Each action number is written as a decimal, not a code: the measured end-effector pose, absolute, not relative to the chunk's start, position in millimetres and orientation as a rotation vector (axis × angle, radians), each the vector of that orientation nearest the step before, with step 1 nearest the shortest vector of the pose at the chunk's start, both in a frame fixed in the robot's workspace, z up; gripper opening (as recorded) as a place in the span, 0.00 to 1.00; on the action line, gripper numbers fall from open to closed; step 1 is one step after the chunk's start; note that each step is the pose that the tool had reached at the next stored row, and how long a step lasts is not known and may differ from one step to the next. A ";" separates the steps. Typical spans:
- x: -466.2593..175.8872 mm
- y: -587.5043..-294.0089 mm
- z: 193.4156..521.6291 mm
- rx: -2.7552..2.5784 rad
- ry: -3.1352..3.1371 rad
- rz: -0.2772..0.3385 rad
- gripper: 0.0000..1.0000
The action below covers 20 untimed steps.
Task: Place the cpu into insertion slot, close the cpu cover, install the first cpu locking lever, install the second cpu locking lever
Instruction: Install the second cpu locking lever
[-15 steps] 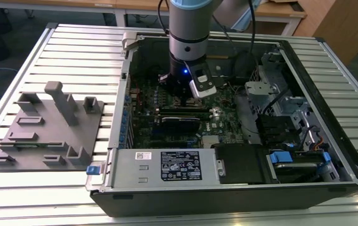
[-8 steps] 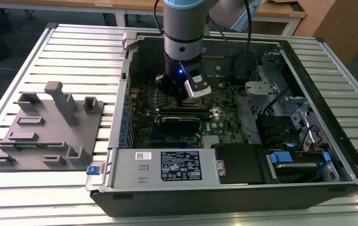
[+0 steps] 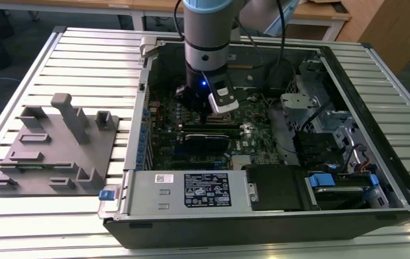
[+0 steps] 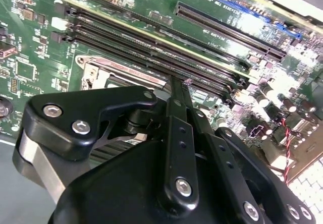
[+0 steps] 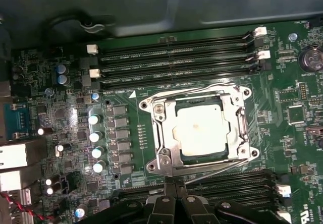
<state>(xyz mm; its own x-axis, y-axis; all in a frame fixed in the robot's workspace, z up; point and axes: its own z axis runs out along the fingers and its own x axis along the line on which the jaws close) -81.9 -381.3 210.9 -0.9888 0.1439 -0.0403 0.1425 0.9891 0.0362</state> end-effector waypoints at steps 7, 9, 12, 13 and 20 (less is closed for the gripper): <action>-85.7 -381.2 209.1 0.222 3.090 0.052 0.10; -86.2 -381.2 208.5 0.222 3.090 0.052 0.10; -87.5 -381.3 207.6 0.223 3.090 0.051 0.10; -88.0 -381.3 207.3 0.223 3.090 0.051 0.10; -91.5 -381.2 204.8 0.223 3.090 0.052 0.10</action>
<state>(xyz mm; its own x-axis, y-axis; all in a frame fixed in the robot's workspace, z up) -91.5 -381.2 204.8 -0.9888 0.1439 -0.0404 0.1424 0.9891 0.0363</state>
